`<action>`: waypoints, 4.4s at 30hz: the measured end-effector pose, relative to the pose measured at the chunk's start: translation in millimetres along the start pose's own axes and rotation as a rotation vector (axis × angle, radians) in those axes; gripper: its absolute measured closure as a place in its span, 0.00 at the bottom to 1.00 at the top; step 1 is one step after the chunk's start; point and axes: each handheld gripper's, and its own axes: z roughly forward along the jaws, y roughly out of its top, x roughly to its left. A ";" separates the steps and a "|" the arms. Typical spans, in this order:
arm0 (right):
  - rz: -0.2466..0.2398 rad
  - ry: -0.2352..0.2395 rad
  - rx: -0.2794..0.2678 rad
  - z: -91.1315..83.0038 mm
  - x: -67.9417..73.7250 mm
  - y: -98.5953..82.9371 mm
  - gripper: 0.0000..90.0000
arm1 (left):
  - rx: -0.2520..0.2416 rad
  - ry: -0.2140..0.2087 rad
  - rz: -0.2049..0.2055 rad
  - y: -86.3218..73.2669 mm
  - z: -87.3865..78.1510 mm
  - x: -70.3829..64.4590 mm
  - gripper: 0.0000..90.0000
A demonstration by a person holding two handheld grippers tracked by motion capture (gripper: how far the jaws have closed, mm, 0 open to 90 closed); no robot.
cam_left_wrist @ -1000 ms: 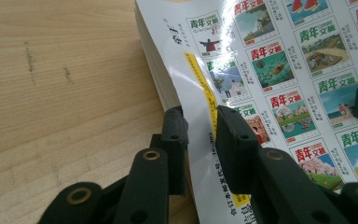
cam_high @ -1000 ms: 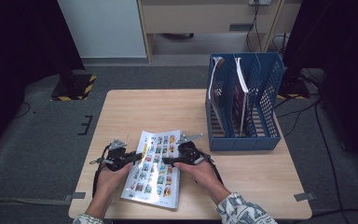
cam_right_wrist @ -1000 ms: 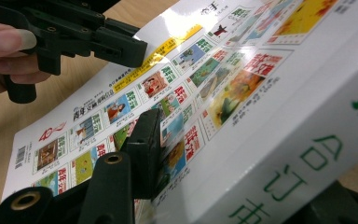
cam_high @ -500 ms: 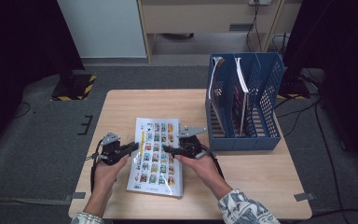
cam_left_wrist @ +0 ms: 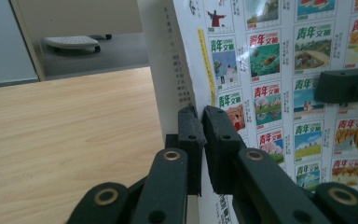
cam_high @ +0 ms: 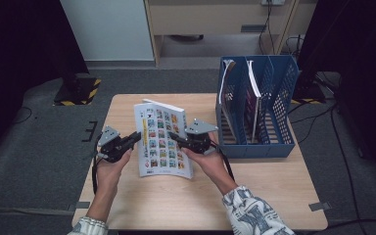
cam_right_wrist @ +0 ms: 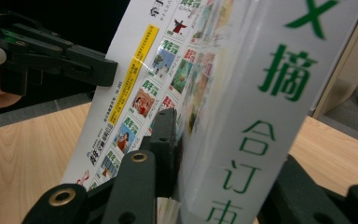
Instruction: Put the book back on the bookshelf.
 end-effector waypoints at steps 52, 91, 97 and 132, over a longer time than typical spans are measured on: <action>-0.015 0.076 -0.104 -40.4 10.3 -12.0 0.82 | -0.035 0.012 0.051 -22.5 -0.9 -2.4 0.39; -0.042 0.179 -0.084 -30.4 20.5 -22.4 0.82 | -0.034 -0.144 0.084 -24.4 21.2 -7.8 0.12; -0.018 0.178 -0.091 -29.9 19.3 -23.4 0.81 | -0.030 -0.182 0.094 -24.4 19.6 -9.6 0.30; 0.041 0.083 -0.125 -21.8 22.4 -28.0 0.82 | 0.018 -0.161 0.128 -26.8 3.7 -10.3 0.78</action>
